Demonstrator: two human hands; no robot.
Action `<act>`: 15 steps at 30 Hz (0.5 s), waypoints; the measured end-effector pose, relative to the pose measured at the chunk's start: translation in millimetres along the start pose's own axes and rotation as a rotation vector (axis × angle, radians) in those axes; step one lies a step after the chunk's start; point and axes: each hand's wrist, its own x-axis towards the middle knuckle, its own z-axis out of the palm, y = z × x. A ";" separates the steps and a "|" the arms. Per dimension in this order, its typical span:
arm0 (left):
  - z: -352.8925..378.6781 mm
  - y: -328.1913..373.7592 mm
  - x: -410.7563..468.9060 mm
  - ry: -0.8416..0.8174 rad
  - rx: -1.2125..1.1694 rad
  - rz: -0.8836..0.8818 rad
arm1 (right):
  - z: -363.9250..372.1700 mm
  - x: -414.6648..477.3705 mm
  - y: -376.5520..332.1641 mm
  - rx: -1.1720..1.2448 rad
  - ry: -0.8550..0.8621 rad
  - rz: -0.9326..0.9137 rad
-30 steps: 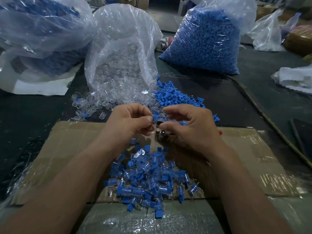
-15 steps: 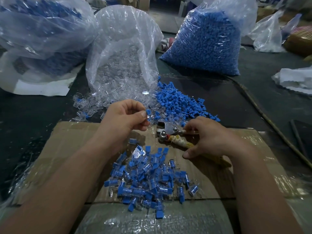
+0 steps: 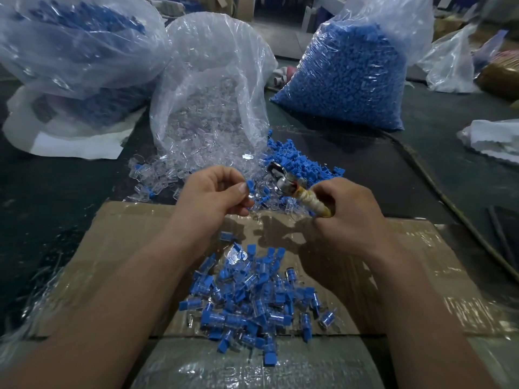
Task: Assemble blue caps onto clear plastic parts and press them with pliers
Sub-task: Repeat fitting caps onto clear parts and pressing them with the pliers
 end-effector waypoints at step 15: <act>5.6 -3.0 -0.3 0.052 0.113 0.103 | 7.8 -2.9 -13.6 0.085 -0.135 -0.024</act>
